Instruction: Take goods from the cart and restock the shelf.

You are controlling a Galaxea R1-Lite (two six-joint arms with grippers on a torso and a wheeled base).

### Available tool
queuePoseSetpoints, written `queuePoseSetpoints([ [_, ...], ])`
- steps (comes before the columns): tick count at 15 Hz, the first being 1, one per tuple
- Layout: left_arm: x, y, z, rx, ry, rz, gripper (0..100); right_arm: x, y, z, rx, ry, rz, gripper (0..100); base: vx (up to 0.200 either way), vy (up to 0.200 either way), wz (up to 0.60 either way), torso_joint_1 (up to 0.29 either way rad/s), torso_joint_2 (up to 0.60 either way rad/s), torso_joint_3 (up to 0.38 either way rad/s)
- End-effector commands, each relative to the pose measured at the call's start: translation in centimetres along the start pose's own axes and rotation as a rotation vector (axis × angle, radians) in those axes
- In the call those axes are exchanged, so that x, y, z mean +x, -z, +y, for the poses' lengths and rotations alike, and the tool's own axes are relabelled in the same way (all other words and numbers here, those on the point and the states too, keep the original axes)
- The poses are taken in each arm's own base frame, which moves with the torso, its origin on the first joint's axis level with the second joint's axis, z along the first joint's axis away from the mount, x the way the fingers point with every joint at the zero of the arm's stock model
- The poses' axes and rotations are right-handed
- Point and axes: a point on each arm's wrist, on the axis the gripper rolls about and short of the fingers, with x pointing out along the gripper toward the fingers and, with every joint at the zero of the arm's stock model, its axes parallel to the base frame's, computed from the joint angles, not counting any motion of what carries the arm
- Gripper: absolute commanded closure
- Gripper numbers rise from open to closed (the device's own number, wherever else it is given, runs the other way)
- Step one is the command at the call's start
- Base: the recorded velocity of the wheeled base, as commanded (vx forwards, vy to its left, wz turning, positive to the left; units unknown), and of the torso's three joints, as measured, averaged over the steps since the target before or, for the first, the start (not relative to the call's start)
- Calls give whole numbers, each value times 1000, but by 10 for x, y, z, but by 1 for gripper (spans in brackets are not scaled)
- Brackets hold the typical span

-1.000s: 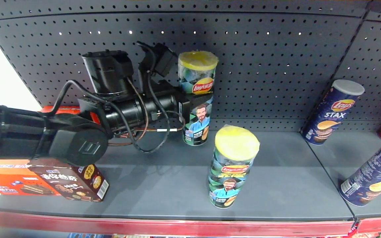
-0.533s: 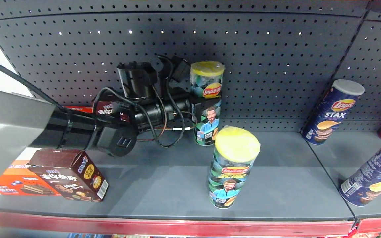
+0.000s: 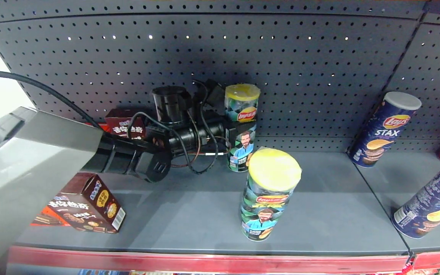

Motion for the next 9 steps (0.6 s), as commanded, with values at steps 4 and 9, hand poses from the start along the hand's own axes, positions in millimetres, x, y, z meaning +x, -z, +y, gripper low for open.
queuePoseSetpoints([
  [4, 13, 23, 11, 26, -4, 13, 100, 0, 0, 0, 0, 0, 2, 0, 0, 0, 0, 0, 0, 0],
  [9, 16, 27, 13, 36, -3, 3, 100, 0, 0, 0, 0, 0, 2, 0, 0, 0, 0, 0, 0, 0],
])
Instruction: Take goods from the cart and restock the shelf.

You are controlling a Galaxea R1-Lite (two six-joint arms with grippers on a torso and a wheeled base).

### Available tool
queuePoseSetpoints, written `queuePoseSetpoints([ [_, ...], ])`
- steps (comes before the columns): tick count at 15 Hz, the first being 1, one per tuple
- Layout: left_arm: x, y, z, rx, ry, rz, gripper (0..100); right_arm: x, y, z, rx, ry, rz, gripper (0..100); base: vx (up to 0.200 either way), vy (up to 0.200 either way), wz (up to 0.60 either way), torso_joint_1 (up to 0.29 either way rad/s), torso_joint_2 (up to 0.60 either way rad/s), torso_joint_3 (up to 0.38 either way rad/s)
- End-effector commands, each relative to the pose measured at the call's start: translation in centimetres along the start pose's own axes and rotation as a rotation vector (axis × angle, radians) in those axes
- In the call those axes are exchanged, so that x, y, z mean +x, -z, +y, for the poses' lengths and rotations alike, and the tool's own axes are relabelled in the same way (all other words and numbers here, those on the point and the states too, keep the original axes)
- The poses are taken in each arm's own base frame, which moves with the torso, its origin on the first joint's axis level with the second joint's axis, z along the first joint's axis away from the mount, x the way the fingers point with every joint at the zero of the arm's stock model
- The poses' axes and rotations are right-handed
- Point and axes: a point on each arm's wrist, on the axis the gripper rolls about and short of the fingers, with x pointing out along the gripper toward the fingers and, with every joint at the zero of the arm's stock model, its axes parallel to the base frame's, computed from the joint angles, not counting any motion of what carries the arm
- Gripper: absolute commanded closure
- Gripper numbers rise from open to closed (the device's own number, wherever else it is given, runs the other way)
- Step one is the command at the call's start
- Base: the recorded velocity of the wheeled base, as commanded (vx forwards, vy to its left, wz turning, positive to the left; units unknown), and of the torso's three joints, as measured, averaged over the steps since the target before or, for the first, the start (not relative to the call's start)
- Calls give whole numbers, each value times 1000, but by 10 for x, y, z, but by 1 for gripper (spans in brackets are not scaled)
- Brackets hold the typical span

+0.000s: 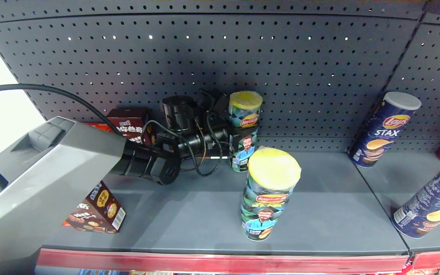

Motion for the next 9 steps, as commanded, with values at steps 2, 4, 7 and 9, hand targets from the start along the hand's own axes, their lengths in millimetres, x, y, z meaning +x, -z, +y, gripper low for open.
queuePoseSetpoints([
  [2, 0, 2, 0, -6, 0, 7, 0, 0, 0, 0, 0, -1, 1, 0, 0, 0, 0, 0, 0, 0],
  [4, -5, -2, -2, -12, -1, 16, 0, 0, 0, 0, 0, -1, 1, 0, 0, 0, 0, 0, 0, 0],
  [7, -25, -24, -8, -29, -9, 46, 0, 0, 0, 0, 0, -1, 1, 0, 0, 0, 0, 0, 0, 0],
  [9, -41, -36, -16, -20, -12, 82, 0, 0, 0, 0, 0, -1, 1, 0, 0, 0, 0, 0, 0, 0],
])
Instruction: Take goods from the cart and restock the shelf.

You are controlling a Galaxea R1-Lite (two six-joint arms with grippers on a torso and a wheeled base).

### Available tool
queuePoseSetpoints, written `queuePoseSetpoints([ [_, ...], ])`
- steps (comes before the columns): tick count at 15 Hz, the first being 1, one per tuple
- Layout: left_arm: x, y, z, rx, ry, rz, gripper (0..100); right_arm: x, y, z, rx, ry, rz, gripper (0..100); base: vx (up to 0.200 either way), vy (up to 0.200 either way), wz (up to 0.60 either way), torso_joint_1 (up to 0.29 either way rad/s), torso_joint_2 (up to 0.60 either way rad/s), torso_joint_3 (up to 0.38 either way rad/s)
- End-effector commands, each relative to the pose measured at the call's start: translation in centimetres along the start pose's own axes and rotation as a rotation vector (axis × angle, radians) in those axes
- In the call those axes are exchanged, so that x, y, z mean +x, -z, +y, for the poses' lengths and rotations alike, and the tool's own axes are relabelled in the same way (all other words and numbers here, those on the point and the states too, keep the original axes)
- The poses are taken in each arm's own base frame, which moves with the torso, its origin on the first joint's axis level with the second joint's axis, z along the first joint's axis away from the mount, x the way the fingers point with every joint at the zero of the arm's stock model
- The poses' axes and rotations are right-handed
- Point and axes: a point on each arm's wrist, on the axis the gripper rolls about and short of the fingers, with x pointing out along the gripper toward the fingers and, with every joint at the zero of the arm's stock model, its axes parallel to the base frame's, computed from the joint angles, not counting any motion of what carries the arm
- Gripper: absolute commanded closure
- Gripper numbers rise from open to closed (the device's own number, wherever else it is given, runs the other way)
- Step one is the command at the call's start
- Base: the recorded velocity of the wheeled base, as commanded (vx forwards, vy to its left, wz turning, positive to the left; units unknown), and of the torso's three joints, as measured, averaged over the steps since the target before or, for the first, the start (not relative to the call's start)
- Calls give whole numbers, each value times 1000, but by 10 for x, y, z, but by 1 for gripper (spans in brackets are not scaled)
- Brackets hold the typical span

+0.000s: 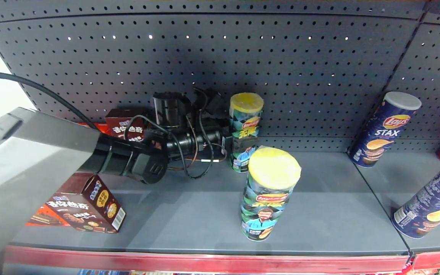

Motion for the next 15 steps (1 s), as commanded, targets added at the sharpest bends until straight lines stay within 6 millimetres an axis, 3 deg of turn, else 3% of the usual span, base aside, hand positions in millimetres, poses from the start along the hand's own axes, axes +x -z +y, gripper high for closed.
queuePoseSetpoints([
  [1, -23, -24, -11, 42, -9, 1, 0, 0, 0, 0, 0, -1, 1, 0, 0, 0, 0, 0, 0, 0],
  [6, -32, -26, -24, 92, -143, 130, 0, 0, 0, 0, 0, -1, 1, 0, 0, 0, 0, 0, 0, 0],
  [15, -34, -22, -17, 187, -298, 184, 0, 0, 0, 0, 0, -1, 1, 0, 0, 0, 0, 0, 0, 0],
])
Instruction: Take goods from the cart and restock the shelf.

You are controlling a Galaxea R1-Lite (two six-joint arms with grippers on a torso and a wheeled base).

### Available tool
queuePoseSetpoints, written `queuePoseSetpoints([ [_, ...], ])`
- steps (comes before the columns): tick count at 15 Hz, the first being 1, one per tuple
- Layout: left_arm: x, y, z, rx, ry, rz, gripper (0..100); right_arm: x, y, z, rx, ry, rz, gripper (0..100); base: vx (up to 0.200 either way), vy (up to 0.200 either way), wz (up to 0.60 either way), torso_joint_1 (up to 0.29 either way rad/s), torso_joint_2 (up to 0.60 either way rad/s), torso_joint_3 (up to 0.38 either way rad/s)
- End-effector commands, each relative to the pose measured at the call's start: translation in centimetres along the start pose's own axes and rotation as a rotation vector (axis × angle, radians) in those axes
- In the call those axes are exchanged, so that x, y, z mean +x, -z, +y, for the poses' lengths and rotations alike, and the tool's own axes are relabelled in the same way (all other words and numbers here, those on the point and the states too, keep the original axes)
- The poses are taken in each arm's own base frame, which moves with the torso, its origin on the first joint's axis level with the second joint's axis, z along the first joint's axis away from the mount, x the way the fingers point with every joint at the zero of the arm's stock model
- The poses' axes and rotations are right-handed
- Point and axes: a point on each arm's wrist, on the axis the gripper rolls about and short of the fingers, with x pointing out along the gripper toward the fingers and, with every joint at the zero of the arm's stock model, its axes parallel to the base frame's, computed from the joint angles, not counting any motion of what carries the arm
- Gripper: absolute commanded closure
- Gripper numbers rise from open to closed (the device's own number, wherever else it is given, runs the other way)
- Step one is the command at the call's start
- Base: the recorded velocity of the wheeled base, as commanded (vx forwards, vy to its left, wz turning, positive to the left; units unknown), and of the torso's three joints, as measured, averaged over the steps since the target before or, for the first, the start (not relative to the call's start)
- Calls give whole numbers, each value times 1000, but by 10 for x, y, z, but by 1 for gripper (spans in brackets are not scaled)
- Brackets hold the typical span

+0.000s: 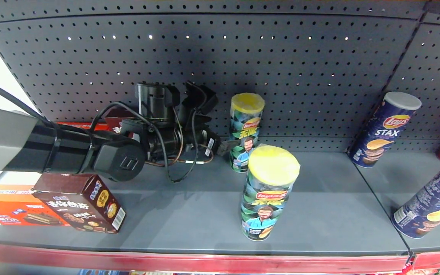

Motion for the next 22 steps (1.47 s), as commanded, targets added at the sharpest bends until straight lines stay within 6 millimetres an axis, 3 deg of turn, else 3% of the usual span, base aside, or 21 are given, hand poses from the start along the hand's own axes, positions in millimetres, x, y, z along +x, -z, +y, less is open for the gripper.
queuePoseSetpoints([
  [1, 0, 0, 1, -2, -22, 5, 0, 0, 0, 0, 0, -1, 1, 0, 0, 0, 0, 0, 0, 0],
  [14, -3, 8, 9, -10, -105, 40, 0, 0, 0, 0, 0, -1, 1, 0, 0, 0, 0, 0, 0, 0],
  [19, -26, 4, 5, -9, -171, 66, 0, 0, 0, 0, 0, -1, 1, 0, 0, 0, 0, 0, 0, 0],
  [22, -27, 4, 7, 12, -246, 87, 0, 0, 0, 0, 0, -1, 1, 0, 0, 0, 0, 0, 0, 0],
])
